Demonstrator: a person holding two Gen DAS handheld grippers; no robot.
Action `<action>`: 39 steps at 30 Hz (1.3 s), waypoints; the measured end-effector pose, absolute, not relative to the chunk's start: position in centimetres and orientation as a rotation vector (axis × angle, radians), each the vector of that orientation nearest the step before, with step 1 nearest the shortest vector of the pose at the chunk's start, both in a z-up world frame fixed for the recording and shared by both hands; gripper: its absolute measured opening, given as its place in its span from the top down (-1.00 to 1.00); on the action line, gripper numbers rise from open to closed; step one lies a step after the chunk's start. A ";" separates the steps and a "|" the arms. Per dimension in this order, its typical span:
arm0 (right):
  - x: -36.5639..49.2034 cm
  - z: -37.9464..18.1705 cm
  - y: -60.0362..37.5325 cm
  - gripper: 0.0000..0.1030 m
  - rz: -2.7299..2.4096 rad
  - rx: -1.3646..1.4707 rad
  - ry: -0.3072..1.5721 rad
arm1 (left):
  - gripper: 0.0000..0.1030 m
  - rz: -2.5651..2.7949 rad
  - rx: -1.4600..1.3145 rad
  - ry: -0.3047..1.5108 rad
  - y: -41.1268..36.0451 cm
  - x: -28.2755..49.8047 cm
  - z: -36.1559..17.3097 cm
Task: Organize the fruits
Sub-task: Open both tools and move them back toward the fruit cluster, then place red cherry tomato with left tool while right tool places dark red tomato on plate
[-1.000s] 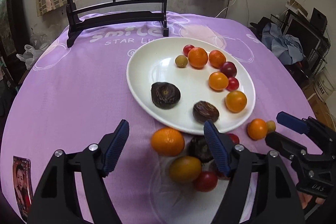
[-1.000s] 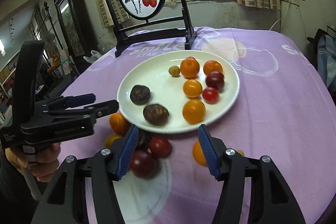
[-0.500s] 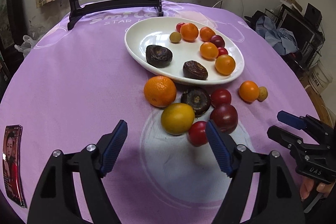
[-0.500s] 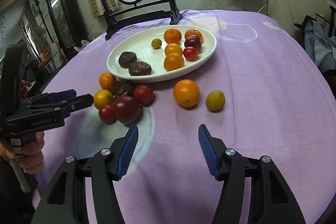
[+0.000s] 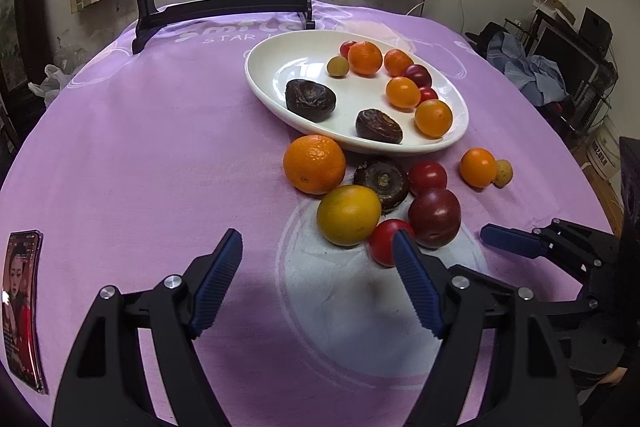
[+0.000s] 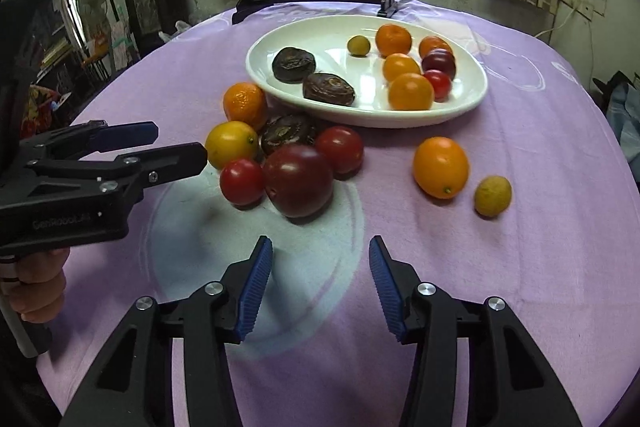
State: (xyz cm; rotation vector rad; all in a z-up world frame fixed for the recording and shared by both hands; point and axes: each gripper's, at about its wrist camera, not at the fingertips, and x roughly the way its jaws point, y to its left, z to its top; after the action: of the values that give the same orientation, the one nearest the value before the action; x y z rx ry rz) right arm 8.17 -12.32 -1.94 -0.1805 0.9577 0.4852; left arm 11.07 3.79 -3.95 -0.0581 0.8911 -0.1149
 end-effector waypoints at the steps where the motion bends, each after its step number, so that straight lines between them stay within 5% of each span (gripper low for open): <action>1: 8.4 -2.0 -12.0 0.01 0.487 -0.188 0.960 | -0.47 -0.114 -0.061 0.888 3.9 11.0 -3.9; 11: 10.6 -2.7 -9.5 0.01 0.490 -0.243 0.963 | -0.51 -0.101 -0.057 0.887 4.4 11.0 -3.9; 15: 10.9 -2.5 -9.4 0.21 0.498 -0.232 0.958 | -0.52 -0.107 -0.039 0.875 4.1 10.8 -3.8; 32: 9.8 -0.8 -16.8 0.21 0.441 0.022 0.924 | -0.52 -0.161 -0.015 0.968 2.0 10.6 -5.8; 34: 9.8 -0.6 -16.7 0.21 0.451 0.020 0.915 | -0.31 -0.162 -0.011 0.971 1.5 10.3 -5.9; 39: 9.5 -0.1 -16.9 0.21 0.470 0.023 0.899 | -0.22 -0.184 -0.002 1.000 0.0 10.4 -6.1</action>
State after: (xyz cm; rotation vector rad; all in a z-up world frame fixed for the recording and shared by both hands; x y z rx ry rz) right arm 9.47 -16.90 -0.14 0.0229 0.8987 0.4696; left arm 10.44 0.00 -6.12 -0.0021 0.9996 -0.1838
